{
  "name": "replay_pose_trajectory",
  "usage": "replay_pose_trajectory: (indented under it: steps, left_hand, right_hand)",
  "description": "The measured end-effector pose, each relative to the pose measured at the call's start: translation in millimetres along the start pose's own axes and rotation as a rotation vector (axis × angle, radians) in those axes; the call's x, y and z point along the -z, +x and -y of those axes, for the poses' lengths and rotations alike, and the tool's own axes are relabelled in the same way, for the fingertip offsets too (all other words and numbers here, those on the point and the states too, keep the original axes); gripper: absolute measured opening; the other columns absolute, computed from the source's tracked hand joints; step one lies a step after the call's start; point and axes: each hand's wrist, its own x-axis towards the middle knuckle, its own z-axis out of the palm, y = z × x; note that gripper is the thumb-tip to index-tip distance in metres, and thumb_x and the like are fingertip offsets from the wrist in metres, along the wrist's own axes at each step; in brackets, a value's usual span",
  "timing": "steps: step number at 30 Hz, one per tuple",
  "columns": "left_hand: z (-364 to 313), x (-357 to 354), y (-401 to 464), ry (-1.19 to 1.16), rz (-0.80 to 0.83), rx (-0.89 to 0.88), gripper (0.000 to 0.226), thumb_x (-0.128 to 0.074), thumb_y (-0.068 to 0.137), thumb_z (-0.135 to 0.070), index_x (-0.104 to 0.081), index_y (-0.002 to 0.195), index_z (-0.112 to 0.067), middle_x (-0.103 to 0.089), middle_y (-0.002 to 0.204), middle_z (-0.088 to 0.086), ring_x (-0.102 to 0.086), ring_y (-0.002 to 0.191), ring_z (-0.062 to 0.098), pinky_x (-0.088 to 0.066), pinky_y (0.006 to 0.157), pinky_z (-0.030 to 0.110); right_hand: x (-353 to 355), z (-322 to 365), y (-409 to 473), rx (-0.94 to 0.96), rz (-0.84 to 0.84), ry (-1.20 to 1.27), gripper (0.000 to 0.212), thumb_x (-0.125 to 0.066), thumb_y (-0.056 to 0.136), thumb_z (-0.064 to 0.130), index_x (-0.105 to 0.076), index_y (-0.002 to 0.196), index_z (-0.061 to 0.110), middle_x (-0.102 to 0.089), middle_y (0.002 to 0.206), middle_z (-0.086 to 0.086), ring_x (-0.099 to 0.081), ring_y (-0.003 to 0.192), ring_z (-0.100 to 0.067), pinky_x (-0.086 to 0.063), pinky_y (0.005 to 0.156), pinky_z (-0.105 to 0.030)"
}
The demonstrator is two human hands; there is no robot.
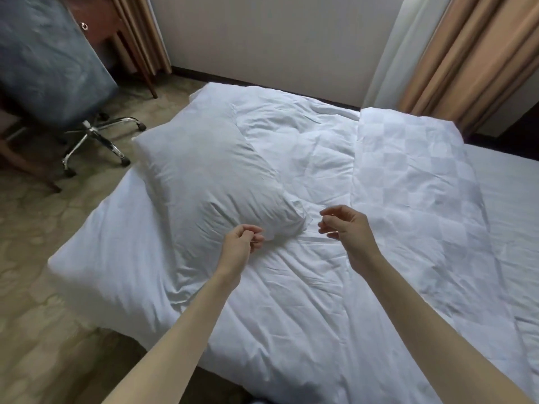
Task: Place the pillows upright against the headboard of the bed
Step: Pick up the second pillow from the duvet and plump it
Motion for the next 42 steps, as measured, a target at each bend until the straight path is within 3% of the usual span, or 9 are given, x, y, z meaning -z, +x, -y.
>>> replay_pose_trajectory:
  steps: [6, 12, 18, 21, 24, 27, 34, 37, 42]
  left_hand:
    - [-11.5, -9.6, 19.4, 0.02, -0.024, -0.048, 0.03, -0.04, 0.094, -0.001, -0.062, 0.077, -0.013, -0.061, 0.068, 0.004, -0.053, 0.056, 0.012, -0.043, 0.045, 0.007]
    - [-9.4, -1.5, 32.9, 0.022, -0.054, -0.019, 0.031, -0.038, 0.094, 0.0, -0.062, 0.079, -0.013, -0.063, 0.072, 0.006, -0.053, 0.058, 0.013, -0.043, 0.047, 0.009]
    - [-3.0, 42.0, 74.6, 0.042, -0.209, 0.018, 0.032, -0.036, 0.094, 0.001, -0.059, 0.078, -0.016, -0.062, 0.075, 0.005, -0.053, 0.058, 0.01, -0.041, 0.05, 0.013]
    - [-3.0, 71.2, 112.1, 0.073, -0.319, 0.028, 0.031, -0.037, 0.095, -0.001, -0.057, 0.078, -0.018, -0.064, 0.085, 0.009, -0.058, 0.057, 0.007, -0.043, 0.056, 0.017]
    - [-6.3, 100.6, 157.2, 0.106, -0.395, 0.047, 0.019, -0.04, 0.095, -0.006, -0.059, 0.094, -0.01, -0.065, 0.109, 0.02, -0.062, 0.082, 0.024, -0.045, 0.074, 0.031]
    - [-14.0, 129.4, 205.4, 0.174, -0.461, 0.092, 0.026, -0.042, 0.095, -0.013, -0.057, 0.115, -0.004, -0.063, 0.117, 0.023, -0.06, 0.105, 0.034, -0.048, 0.089, 0.041]
    - [-27.5, 196.5, 315.4, 0.308, -0.497, 0.217, 0.041, -0.034, 0.095, -0.019, -0.049, 0.132, -0.009, -0.056, 0.129, 0.017, -0.054, 0.116, 0.036, -0.045, 0.097, 0.043]
    - [-22.1, 215.2, 354.2, 0.302, -0.561, 0.308, 0.042, -0.034, 0.095, -0.022, -0.048, 0.127, -0.001, -0.046, 0.136, 0.025, -0.047, 0.12, 0.042, -0.042, 0.098, 0.048]
    - [-3.8, 228.7, 393.1, 0.169, -0.521, 0.468, 0.06, -0.038, 0.096, -0.039, -0.032, 0.144, -0.004, -0.032, 0.15, 0.021, -0.037, 0.134, 0.038, -0.034, 0.11, 0.045]
  right_hand:
    - [-6.5, 9.1, 25.5, 0.028, 0.028, -0.028, 0.018, -0.059, 0.08, -0.003, -0.065, 0.078, 0.014, -0.066, 0.07, -0.003, -0.061, 0.052, -0.006, -0.044, 0.06, -0.022]
    - [-14.1, 15.7, 53.2, -0.002, 0.066, -0.035, 0.015, -0.057, 0.081, -0.002, -0.063, 0.083, 0.011, -0.066, 0.068, -0.004, -0.061, 0.052, -0.009, -0.044, 0.055, -0.019]
    - [-41.2, 17.4, 90.6, -0.058, 0.121, -0.09, 0.016, -0.058, 0.079, -0.003, -0.061, 0.088, 0.011, -0.067, 0.073, -0.007, -0.064, 0.059, -0.017, -0.043, 0.061, -0.025]
    - [-63.1, 18.3, 120.9, -0.062, 0.145, -0.142, 0.018, -0.058, 0.081, -0.001, -0.061, 0.094, 0.011, -0.068, 0.08, -0.008, -0.065, 0.066, -0.02, -0.043, 0.064, -0.028]
    - [-93.3, 20.0, 160.8, -0.04, 0.134, -0.195, 0.018, -0.057, 0.083, 0.001, -0.061, 0.092, 0.016, -0.068, 0.089, -0.008, -0.065, 0.074, -0.022, -0.044, 0.067, -0.029]
    - [-129.1, 20.7, 206.2, -0.04, 0.108, -0.228, 0.02, -0.058, 0.082, 0.003, -0.06, 0.094, 0.019, -0.067, 0.093, -0.005, -0.062, 0.081, -0.02, -0.044, 0.07, -0.028]
    - [-222.3, 8.7, 312.8, -0.15, 0.095, -0.371, 0.031, -0.061, 0.082, 0.015, -0.058, 0.113, 0.02, -0.061, 0.114, -0.006, -0.055, 0.091, -0.018, -0.041, 0.072, -0.028]
    - [-250.3, 3.5, 353.7, -0.172, 0.094, -0.473, 0.043, -0.061, 0.084, 0.025, -0.05, 0.125, 0.02, -0.054, 0.125, -0.006, -0.053, 0.101, -0.019, -0.038, 0.079, -0.028]
    - [-272.6, -9.7, 416.5, -0.231, 0.073, -0.627, 0.067, -0.058, 0.087, 0.043, -0.03, 0.141, 0.017, -0.038, 0.143, -0.013, -0.045, 0.125, -0.029, -0.035, 0.088, -0.03]
